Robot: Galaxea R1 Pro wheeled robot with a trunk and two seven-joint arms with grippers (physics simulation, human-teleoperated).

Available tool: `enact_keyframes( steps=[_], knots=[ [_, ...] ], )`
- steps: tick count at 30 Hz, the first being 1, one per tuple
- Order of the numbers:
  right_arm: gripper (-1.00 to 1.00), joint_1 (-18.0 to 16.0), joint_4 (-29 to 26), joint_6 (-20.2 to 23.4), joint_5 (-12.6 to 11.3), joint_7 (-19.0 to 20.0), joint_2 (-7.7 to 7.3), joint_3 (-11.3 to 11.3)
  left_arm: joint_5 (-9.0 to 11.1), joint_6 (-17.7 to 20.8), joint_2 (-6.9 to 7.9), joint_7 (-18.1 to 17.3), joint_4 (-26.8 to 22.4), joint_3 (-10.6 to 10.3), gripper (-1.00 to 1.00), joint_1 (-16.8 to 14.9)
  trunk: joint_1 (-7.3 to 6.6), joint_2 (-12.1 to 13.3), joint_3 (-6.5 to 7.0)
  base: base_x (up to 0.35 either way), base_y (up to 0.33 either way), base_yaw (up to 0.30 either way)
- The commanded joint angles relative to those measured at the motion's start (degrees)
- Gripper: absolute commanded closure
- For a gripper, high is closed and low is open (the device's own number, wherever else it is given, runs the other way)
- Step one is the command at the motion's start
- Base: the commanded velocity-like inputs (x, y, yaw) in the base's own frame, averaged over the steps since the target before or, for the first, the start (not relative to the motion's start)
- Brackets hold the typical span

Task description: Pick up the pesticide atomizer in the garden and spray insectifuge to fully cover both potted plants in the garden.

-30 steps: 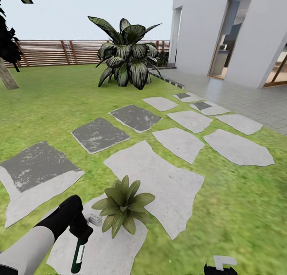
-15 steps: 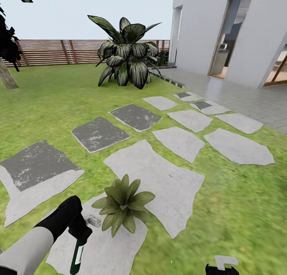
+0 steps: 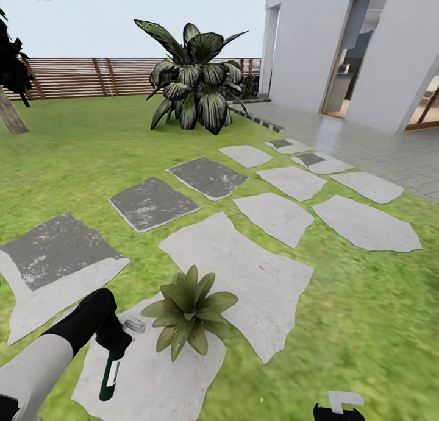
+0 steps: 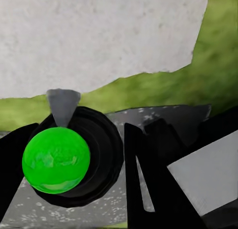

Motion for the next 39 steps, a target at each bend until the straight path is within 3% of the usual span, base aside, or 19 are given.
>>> enact_keyframes(
  steps=[1, 11, 14, 21, 39],
  knots=[
    [-1.00, 0.0, 0.0, -0.2, -0.6, -0.1, 0.00, 0.5, -0.5, 0.3, 0.24, -0.6, -0.2, -0.3, 1.00, 0.0, -0.01, 0.0, -0.07, 0.000, 0.000, 0.011],
    [-1.00, 0.0, 0.2, -0.2, -0.1, 0.1, -0.26, 0.6, -0.3, 0.4, -1.06, -0.4, -0.4, -0.2, 1.00, 0.0, -0.01, 0.0, -0.09, 0.146, -0.100, 0.001],
    [-1.00, 0.0, 0.1, -0.2, -0.2, 0.1, -0.20, 0.6, -0.6, 0.4, -1.00, -0.2, -0.4, -0.2, 1.00, 0.0, -0.01, 0.0, -0.09, 0.051, -0.035, 0.000],
    [-1.00, 0.0, 0.1, -0.2, -0.5, -0.1, -0.09, 0.6, -0.8, 0.2, 0.67, 0.2, 0.2, -0.2, 1.00, 0.2, -0.01, 0.0, -0.09, 0.004, -0.003, 0.103],
    [-1.00, 0.0, 0.1, -0.2, -0.6, -0.1, 0.01, 0.6, -0.4, 0.3, 0.26, 0.2, -0.4, 0.1, 1.00, 0.2, -0.01, 0.0, -0.09, -0.050, -0.227, 0.144]
  ],
)
